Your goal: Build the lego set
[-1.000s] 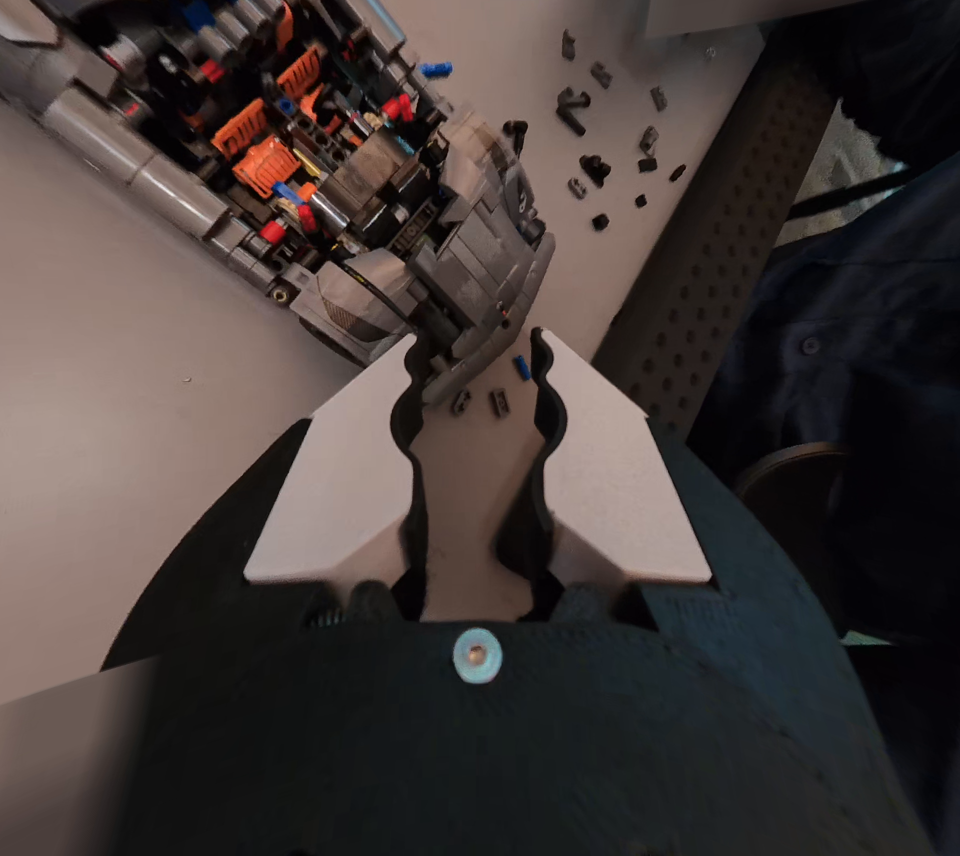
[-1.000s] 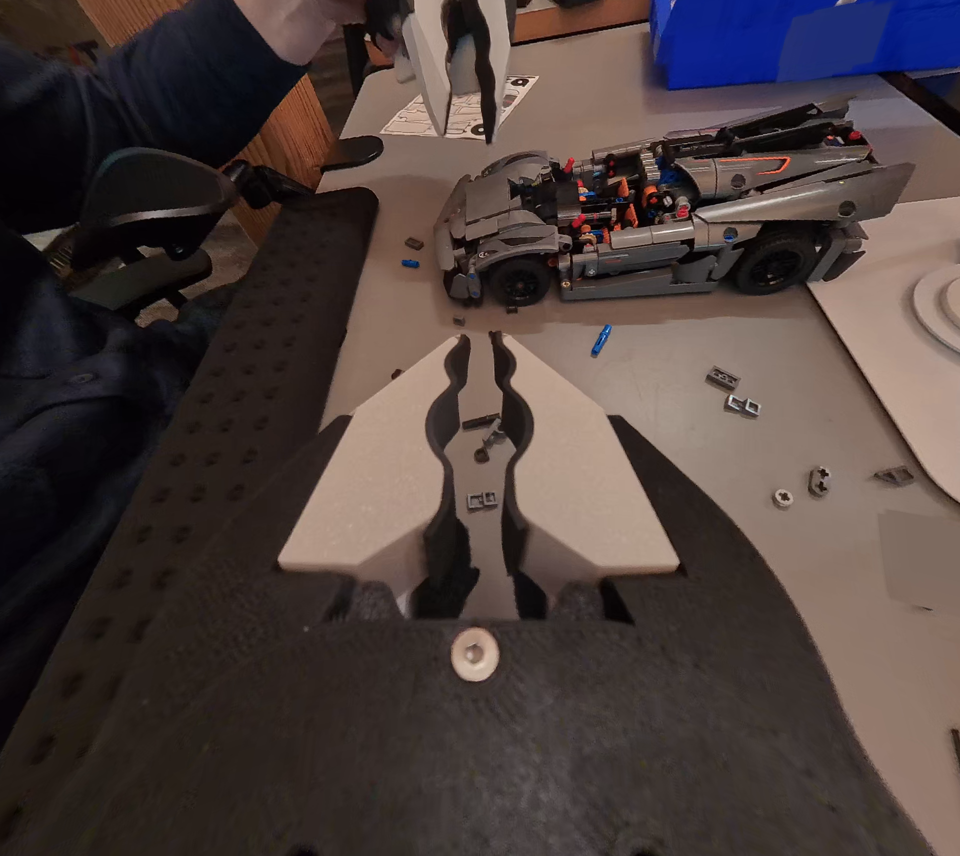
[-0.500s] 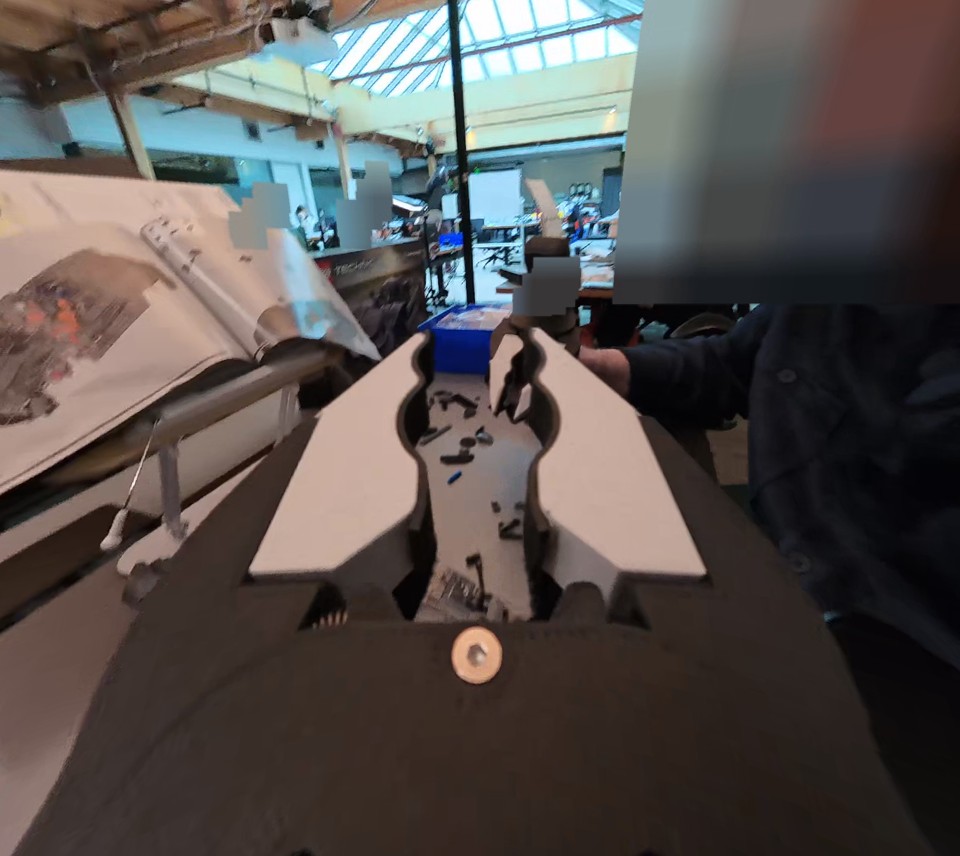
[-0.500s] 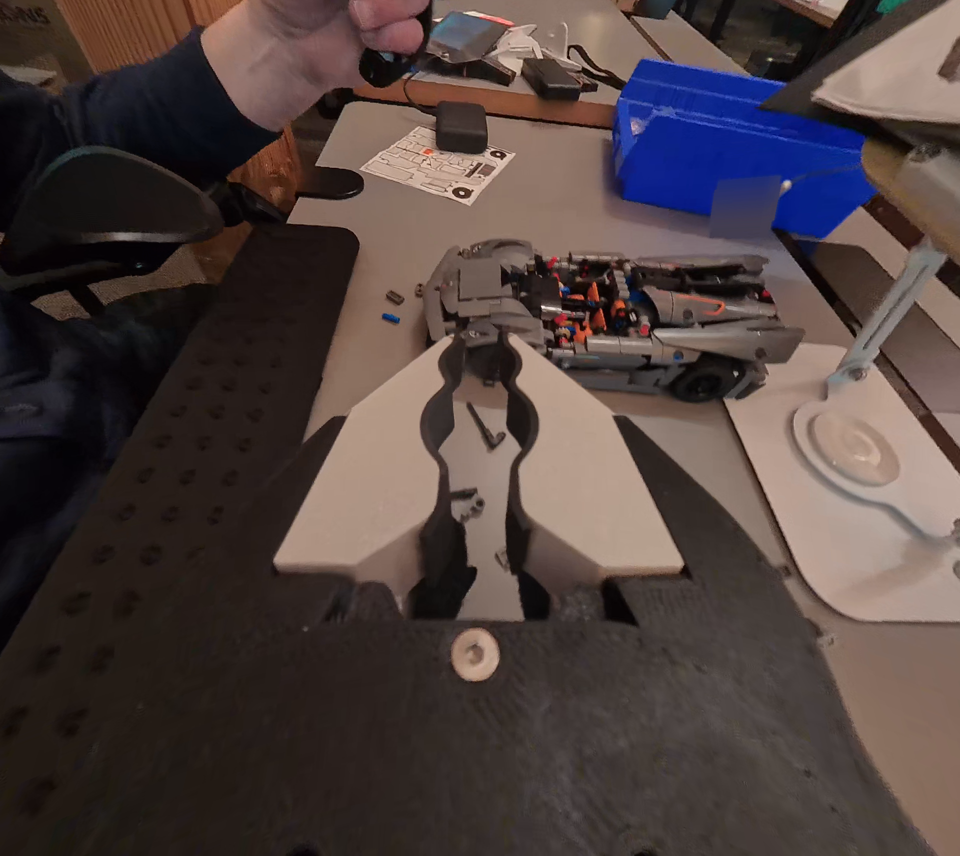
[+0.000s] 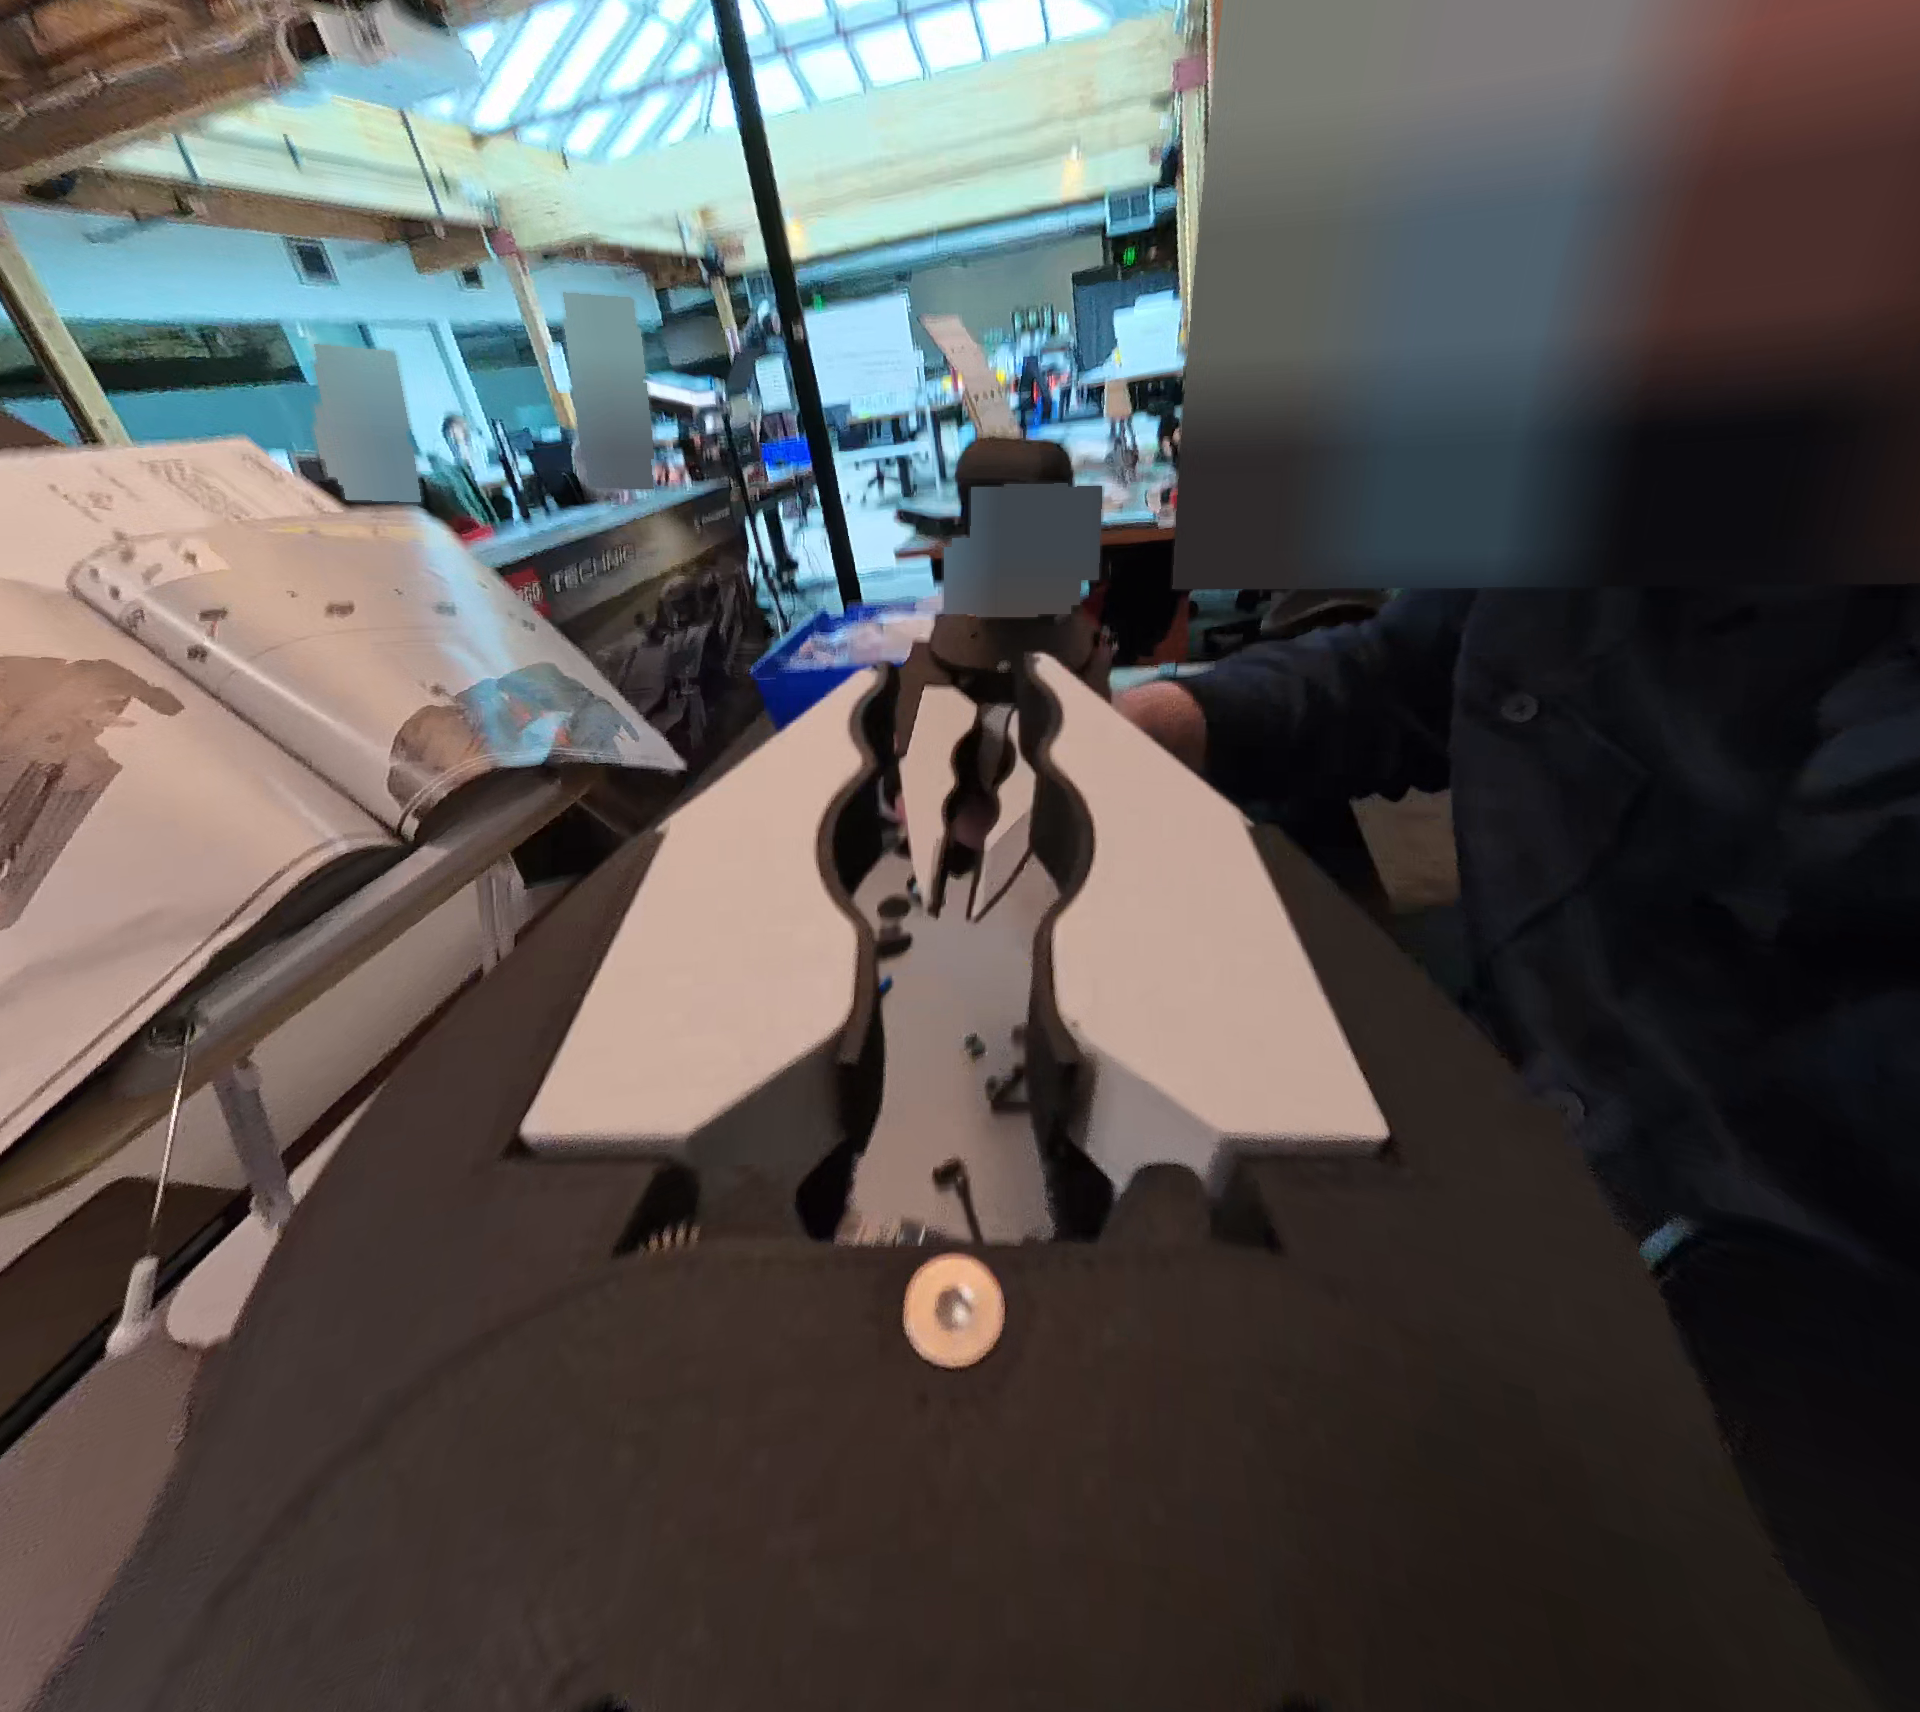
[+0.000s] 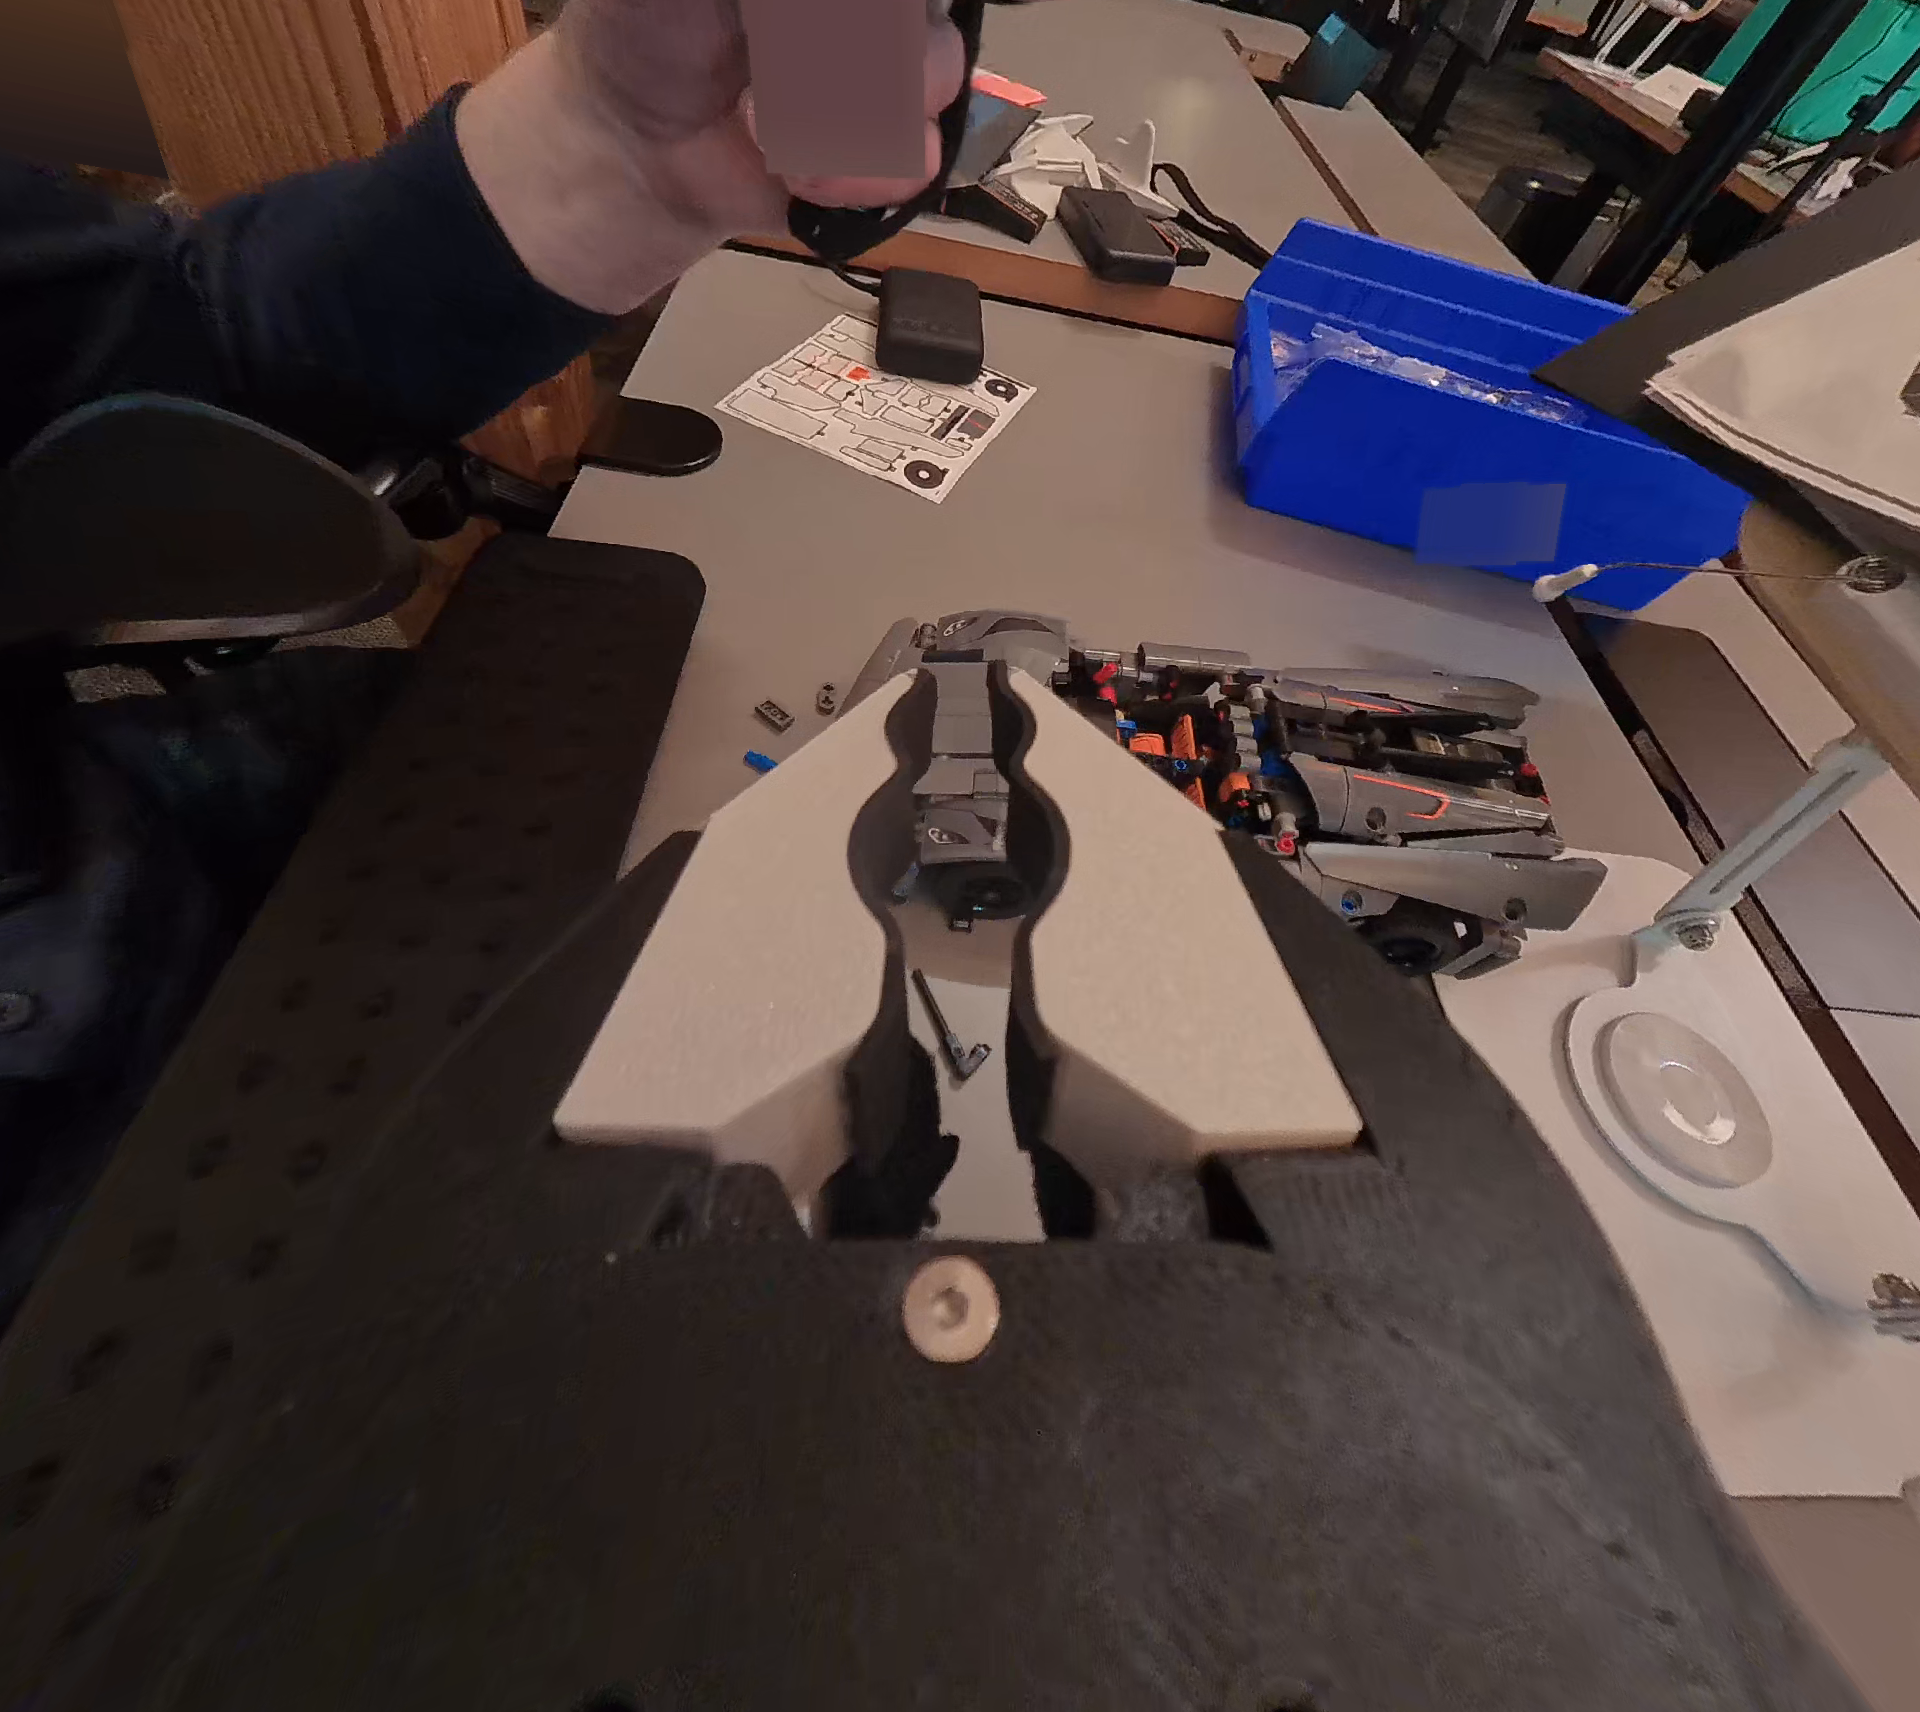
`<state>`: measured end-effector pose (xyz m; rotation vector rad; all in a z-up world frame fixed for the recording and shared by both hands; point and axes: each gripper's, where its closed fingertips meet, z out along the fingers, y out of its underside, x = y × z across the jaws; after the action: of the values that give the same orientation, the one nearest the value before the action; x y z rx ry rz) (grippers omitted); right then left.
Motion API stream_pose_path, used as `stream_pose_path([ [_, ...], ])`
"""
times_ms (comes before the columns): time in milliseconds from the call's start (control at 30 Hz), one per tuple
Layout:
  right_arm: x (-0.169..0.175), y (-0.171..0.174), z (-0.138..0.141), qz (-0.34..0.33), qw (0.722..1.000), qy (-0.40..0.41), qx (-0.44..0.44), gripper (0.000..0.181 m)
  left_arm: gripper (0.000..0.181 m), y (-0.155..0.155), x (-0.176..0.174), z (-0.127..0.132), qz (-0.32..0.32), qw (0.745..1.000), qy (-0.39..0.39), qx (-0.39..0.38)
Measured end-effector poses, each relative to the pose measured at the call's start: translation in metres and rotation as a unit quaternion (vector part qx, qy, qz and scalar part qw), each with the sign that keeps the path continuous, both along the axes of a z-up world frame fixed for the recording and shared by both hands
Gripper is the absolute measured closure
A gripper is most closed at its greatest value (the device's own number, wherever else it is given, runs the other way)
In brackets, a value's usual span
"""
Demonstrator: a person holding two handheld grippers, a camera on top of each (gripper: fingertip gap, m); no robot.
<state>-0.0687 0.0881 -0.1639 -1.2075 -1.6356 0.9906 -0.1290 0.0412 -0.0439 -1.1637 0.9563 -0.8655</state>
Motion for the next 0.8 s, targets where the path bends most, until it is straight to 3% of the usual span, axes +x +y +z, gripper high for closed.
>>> stream_pose_path([
  [33, -0.003, 0.001, -0.001, -0.002, 1.000, -0.002, 0.001, 0.173, 0.150, 0.007, 0.000, -0.007, 0.006, 1.000, 0.019, -0.013],
  [67, -0.006, 0.002, -0.003, -0.006, 1.000, -0.004, 0.004, 0.172, 0.122, 0.013, 0.000, -0.013, 0.005, 0.999, 0.029, -0.029],
  [100, -0.009, 0.005, -0.005, -0.013, 1.000, -0.007, 0.006, 0.172, 0.064, 0.024, 0.001, -0.019, 0.015, 0.998, 0.033, -0.054],
  [133, -0.011, 0.008, -0.007, -0.020, 1.000, -0.011, 0.007, 0.172, 0.027, 0.038, -0.001, -0.030, 0.031, 0.995, 0.044, -0.089],
  [200, -0.016, 0.012, -0.010, -0.031, 0.999, -0.012, 0.001, 0.172, 0.024, 0.063, -0.016, -0.041, 0.085, 0.993, 0.043, -0.071],
  [267, -0.020, 0.016, -0.013, -0.042, 0.999, -0.012, -0.007, 0.173, 0.025, 0.079, -0.025, -0.049, 0.092, 0.991, 0.030, -0.090],
  [433, -0.026, 0.025, -0.021, -0.070, 0.997, -0.007, -0.039, 0.172, 0.067, 0.112, -0.043, -0.087, 0.131, 0.984, 0.090, -0.077],
  [667, -0.028, 0.041, -0.042, -0.116, 0.992, -0.034, -0.033, 0.159, 0.068, 0.126, -0.070, -0.143, 0.171, 0.961, 0.205, -0.067],
  [800, -0.028, 0.047, -0.058, -0.125, 0.990, -0.061, -0.017, 0.153, 0.069, 0.115, -0.075, -0.154, 0.144, 0.965, 0.202, -0.087],
])
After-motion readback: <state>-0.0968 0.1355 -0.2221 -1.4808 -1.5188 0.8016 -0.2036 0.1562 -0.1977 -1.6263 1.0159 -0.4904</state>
